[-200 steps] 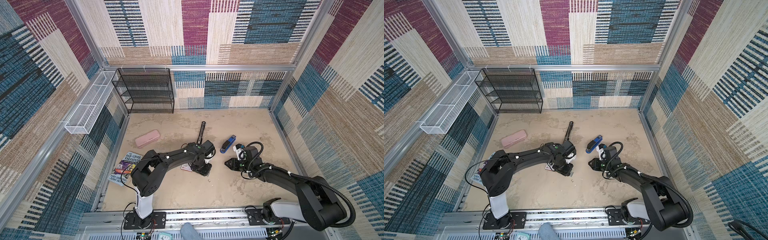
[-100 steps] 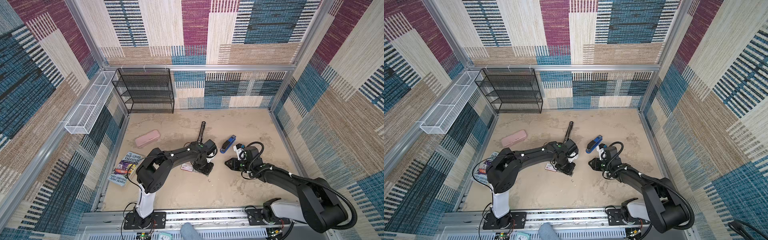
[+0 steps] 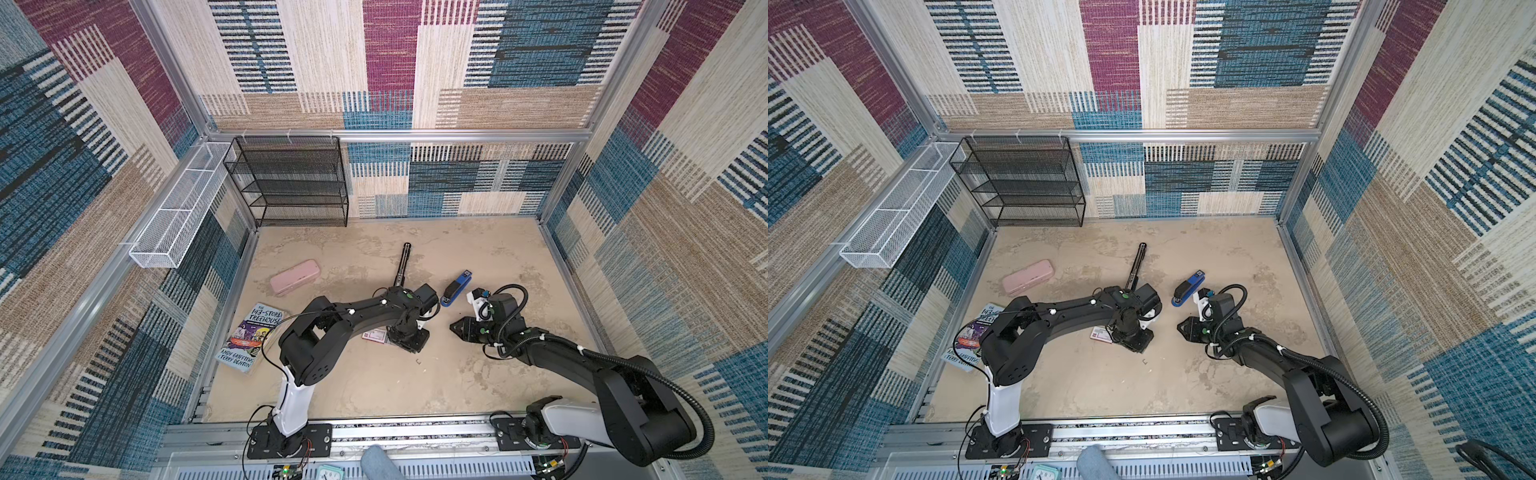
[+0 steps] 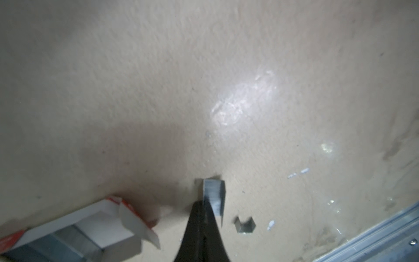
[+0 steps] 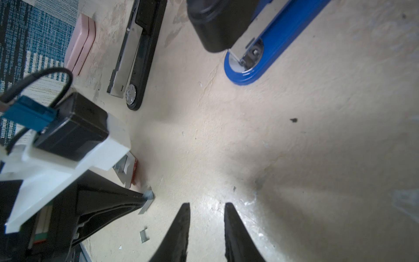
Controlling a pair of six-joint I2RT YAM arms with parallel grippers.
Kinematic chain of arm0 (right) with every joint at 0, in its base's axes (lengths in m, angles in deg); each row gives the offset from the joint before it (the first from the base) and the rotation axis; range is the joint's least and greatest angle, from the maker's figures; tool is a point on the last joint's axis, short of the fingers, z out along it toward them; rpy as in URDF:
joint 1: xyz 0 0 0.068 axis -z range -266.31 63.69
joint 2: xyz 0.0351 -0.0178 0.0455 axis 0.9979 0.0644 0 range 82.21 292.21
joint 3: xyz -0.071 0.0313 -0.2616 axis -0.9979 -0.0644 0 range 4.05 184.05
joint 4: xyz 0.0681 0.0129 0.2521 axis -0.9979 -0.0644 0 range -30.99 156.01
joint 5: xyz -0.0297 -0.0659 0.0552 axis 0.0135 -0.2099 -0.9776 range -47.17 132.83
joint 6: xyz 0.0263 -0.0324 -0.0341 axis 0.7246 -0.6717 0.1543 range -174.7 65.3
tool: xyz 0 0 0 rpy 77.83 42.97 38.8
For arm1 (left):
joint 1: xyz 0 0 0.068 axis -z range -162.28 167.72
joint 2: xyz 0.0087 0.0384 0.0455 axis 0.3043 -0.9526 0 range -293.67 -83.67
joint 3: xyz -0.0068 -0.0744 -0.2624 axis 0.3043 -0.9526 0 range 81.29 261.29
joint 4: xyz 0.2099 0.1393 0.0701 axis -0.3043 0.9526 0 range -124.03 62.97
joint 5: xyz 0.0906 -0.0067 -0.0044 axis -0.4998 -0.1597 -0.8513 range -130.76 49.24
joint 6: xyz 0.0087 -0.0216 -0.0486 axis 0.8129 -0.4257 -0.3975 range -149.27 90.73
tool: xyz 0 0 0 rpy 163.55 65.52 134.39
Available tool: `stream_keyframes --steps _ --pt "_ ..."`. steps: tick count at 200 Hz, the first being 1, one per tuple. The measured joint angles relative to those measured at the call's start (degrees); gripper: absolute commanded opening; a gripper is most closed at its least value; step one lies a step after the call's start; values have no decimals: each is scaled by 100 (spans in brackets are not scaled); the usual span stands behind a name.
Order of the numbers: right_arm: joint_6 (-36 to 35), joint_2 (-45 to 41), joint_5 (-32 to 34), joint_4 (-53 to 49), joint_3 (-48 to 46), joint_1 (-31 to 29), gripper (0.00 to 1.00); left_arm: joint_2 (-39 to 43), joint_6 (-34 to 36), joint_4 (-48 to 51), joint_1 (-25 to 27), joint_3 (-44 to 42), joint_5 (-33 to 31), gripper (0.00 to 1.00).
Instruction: Load the staples into the stapler
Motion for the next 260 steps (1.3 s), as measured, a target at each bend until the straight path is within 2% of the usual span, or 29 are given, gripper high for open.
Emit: stream_keyframes --steps 53,87,138,166,181,203,225,260 --pt "101 -243 -173 -4 138 0 30 402 66 70 -129 -31 83 0" --pt "391 -669 -811 306 319 122 34 1309 28 -452 -752 -417 866 0" --pt "1285 -1047 -2103 1735 363 424 38 2610 -278 -1941 -1231 -1220 2321 0" --pt "2002 -942 -2820 2951 367 463 40 3185 -918 -3289 -1373 -1904 3154 0" --pt "2374 -852 -3117 3510 417 466 46 3410 -1209 -3915 -1399 -2118 3432 0" --pt "2839 -710 -3477 4345 501 466 49 3654 -1615 -4883 -1390 -2393 3812 0" --pt "3250 -575 -3757 4983 573 452 49 3700 -2041 -5663 -1392 -2540 4094 0" --pt "3554 -520 -3978 5490 767 214 49 3700 -2402 -6306 -1375 -2597 4356 0"
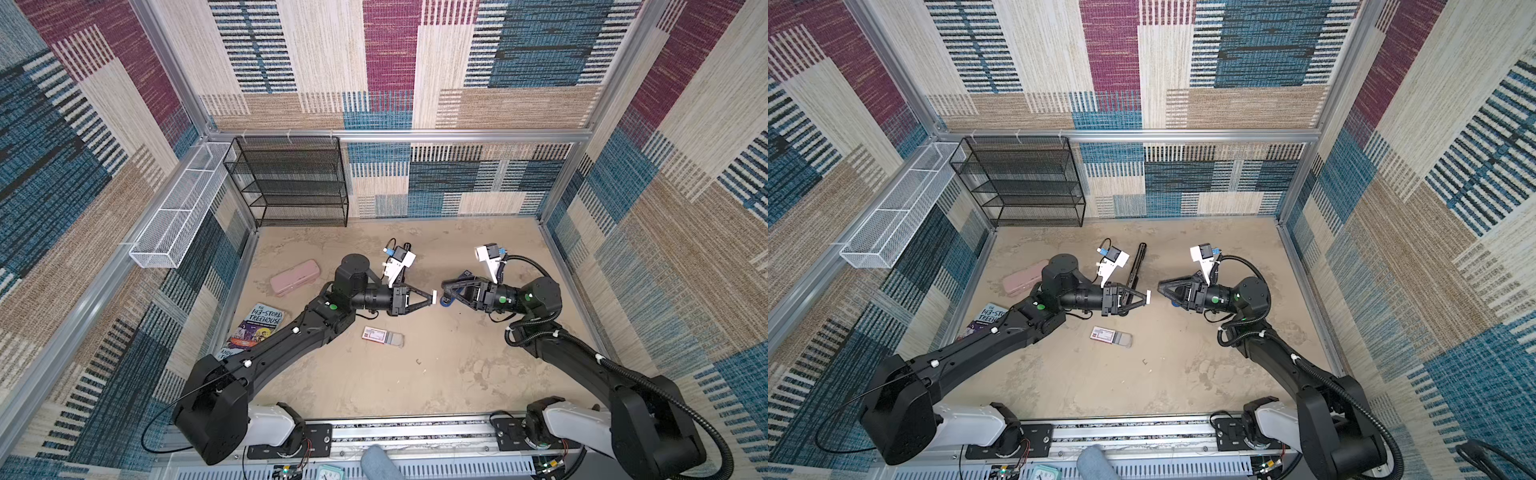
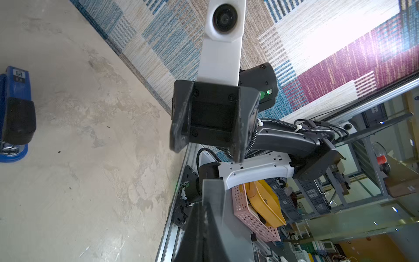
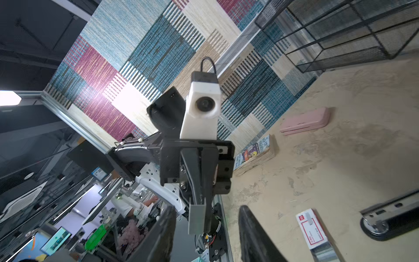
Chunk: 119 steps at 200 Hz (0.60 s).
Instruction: Load the staples into the stapler
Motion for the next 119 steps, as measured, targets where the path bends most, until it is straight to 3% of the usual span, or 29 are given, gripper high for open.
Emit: stream_keyframes --steps 119 --pt "125 177 -170 234 262 -343 37 -48 -232 -485 52 -11 203 0"
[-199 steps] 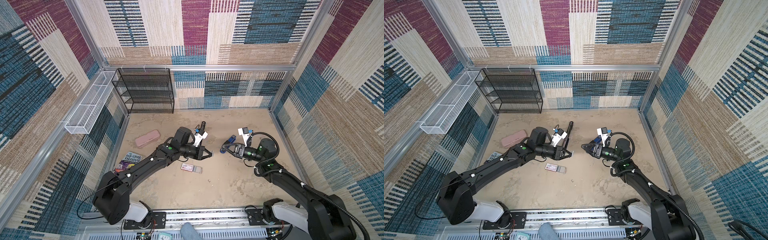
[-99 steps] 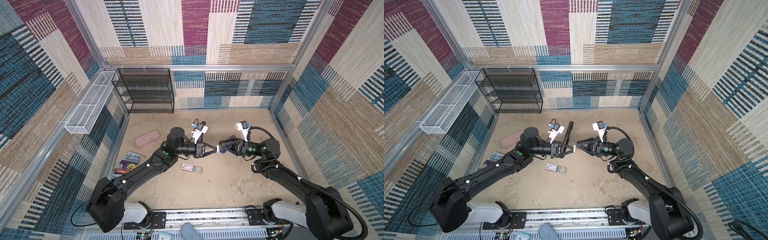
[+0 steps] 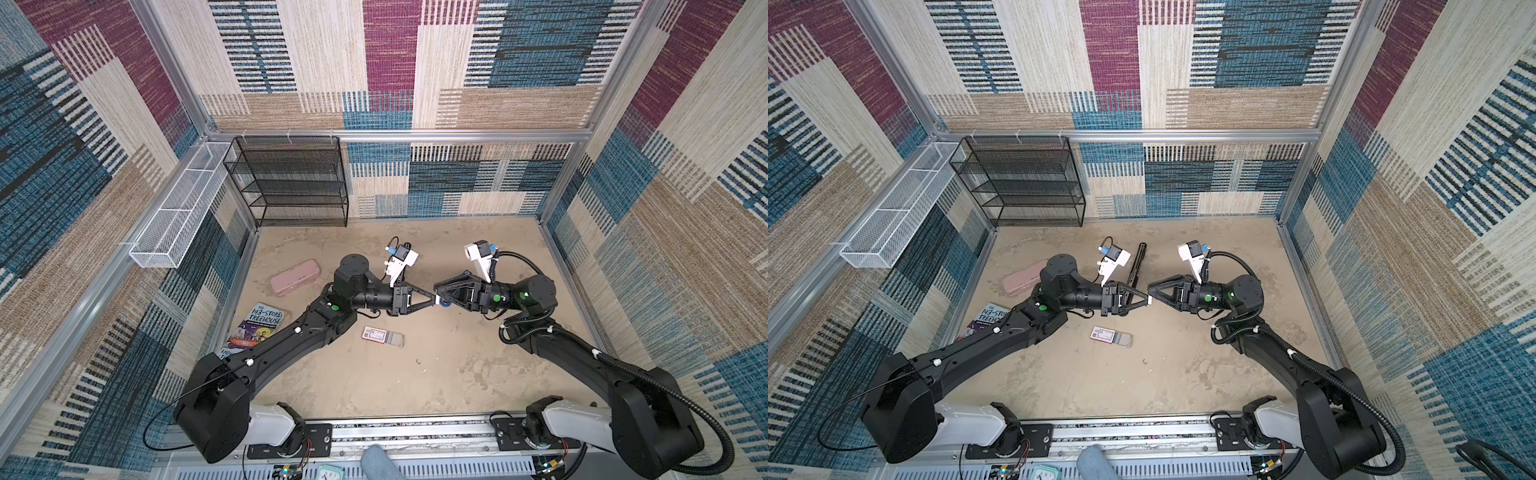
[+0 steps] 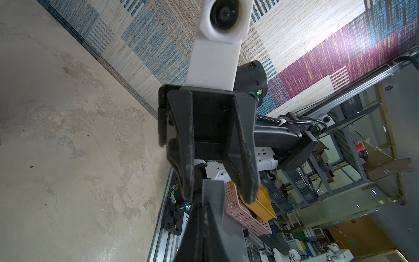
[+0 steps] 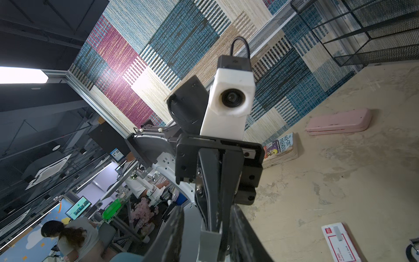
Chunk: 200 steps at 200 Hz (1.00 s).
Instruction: Load the staples into the stapler
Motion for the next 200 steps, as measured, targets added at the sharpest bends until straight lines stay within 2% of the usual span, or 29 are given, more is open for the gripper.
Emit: stream_keyframes --steps 193,200 --pt "-92 -74 4 -302 -11 -48 20 0 2 -7 -17 -22 -17 0" --pt "-92 -74 4 -302 -11 -48 20 0 2 -7 -17 -22 -17 3"
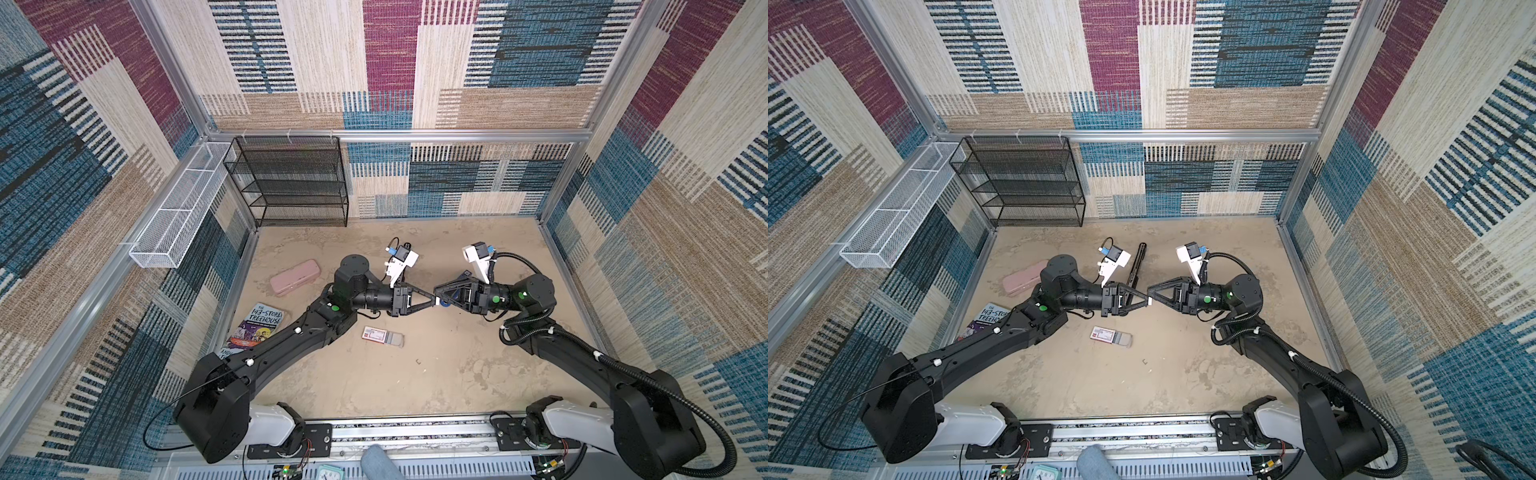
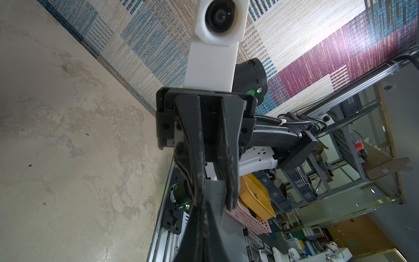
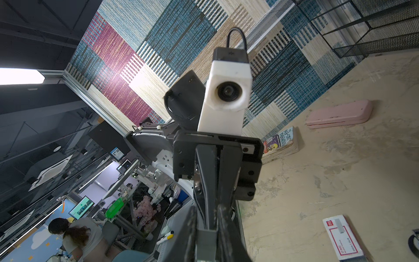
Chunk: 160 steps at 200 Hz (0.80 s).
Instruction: Load the staples into the stapler
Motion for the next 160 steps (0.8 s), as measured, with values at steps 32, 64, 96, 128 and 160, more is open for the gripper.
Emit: stream_keyframes --steps 32,64,96,128,160 --pt "-9 -2 -7 2 0 -2 20 0 0 -4 -2 -22 -37 21" --pt "-26 -24 -7 0 0 -4 19 28 0 26 -4 -72 -68 28" --pt "-122 -76 -2 -83 24 -4 19 114 2 74 -48 -162 -92 29" --pt "-376 -197 13 -437 151 68 19 354 50 278 -278 -446 -223 32" --pt "-723 -293 33 -977 254 229 19 577 476 1335 -584 -461 -960 42"
